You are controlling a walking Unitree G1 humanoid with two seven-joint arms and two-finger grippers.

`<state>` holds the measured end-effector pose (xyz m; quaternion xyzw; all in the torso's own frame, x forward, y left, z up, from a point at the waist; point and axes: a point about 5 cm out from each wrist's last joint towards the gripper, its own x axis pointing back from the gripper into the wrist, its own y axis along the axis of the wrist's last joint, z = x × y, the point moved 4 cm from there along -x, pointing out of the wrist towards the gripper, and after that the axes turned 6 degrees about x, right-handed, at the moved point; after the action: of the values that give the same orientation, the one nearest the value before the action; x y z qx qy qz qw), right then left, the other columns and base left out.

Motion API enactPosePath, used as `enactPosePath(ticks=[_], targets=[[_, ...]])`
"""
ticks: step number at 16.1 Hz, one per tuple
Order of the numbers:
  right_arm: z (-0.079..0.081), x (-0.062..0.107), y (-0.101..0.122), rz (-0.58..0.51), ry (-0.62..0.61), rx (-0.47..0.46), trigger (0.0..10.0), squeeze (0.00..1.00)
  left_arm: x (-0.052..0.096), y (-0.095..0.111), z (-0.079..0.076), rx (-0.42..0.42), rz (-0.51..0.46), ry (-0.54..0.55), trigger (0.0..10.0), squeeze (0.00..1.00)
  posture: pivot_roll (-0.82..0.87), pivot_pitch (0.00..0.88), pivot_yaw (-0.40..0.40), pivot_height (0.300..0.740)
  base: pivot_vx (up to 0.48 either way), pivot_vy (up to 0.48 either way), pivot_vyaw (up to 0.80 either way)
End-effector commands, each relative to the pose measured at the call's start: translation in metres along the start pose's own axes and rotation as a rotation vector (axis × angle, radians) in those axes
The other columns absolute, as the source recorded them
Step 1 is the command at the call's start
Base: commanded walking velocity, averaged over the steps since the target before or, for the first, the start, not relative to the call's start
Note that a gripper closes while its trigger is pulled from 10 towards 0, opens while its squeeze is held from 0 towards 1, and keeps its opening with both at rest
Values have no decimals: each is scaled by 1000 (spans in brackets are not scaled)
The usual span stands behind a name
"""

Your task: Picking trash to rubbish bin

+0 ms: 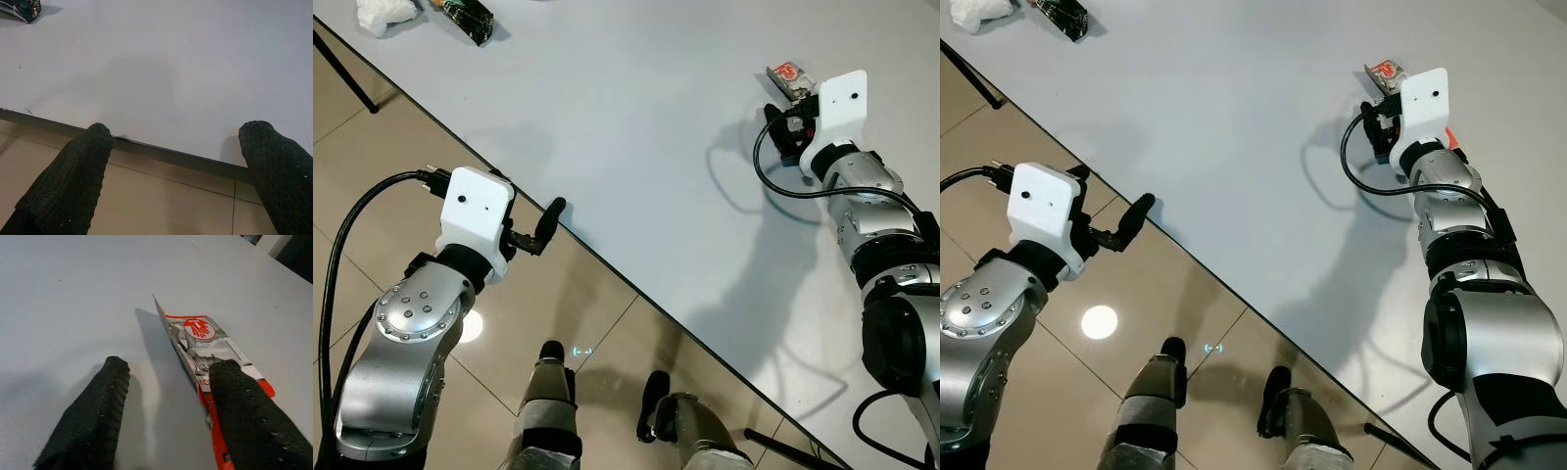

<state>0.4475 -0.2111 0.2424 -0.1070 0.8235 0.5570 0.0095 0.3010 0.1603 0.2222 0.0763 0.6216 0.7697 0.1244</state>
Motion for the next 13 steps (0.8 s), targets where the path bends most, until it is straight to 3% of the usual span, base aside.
enactPosePath(ticks=[1,13], targets=[[11,11,-38,137,39,-16,0,0,4,0,-5,4,3,-27,10000,0,674,478,-110,740,0,0,0],[5,12,-36,121,24,1,0,0,1,1,-8,9,-1,-37,10000,0,667,467,-107,740,0,0,0]])
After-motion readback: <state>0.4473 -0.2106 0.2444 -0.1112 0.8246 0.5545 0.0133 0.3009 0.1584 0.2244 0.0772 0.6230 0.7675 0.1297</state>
